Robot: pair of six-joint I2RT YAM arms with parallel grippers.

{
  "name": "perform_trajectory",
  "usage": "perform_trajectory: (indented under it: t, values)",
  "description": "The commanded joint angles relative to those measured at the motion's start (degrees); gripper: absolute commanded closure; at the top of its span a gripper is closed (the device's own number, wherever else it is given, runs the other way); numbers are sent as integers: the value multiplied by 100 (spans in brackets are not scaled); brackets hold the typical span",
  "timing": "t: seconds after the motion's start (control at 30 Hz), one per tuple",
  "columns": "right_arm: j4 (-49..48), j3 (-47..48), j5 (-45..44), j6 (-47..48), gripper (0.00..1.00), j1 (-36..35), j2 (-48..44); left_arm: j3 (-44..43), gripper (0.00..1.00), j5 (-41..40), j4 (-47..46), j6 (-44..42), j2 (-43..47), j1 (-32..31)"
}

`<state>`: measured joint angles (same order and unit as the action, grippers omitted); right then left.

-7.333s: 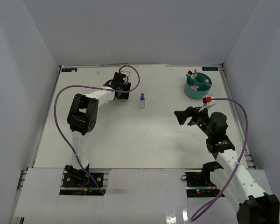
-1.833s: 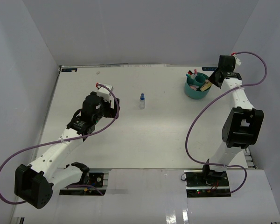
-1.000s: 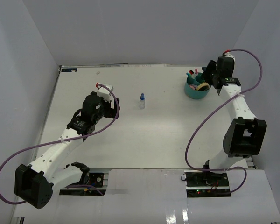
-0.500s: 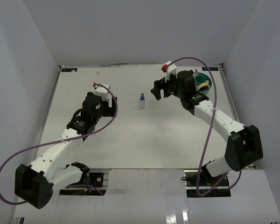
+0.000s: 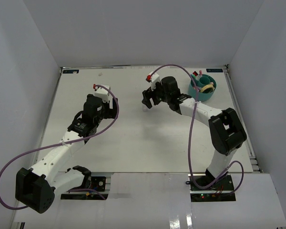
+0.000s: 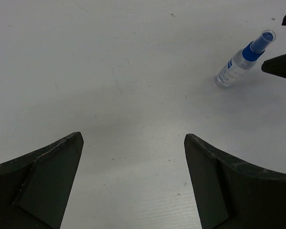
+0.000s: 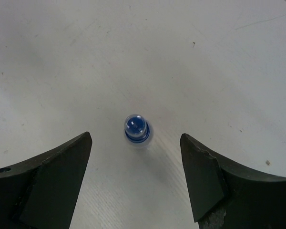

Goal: Sort the stationery into containers
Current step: Pick up the stationery from the center of the board.

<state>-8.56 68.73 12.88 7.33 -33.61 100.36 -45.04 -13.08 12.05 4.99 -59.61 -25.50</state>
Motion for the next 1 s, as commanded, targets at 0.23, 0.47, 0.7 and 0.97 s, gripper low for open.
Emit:
perform_trajectory:
  t: [0.23,0.47,0.7,0.97]
  values:
    - [-454,852,232,-4,29,-23,792,-128,2,51,16,37,20,97]
    - [-436,879,276,-39,39,-67,994,-119,2,78,16,45,38,115]
    - [-322,809,241,66,56,-76,1030,-119,2,139,16,28,38,133]
    - [-313,677,-154,312,87,-59,354,-119,2,166,16,37,64,141]
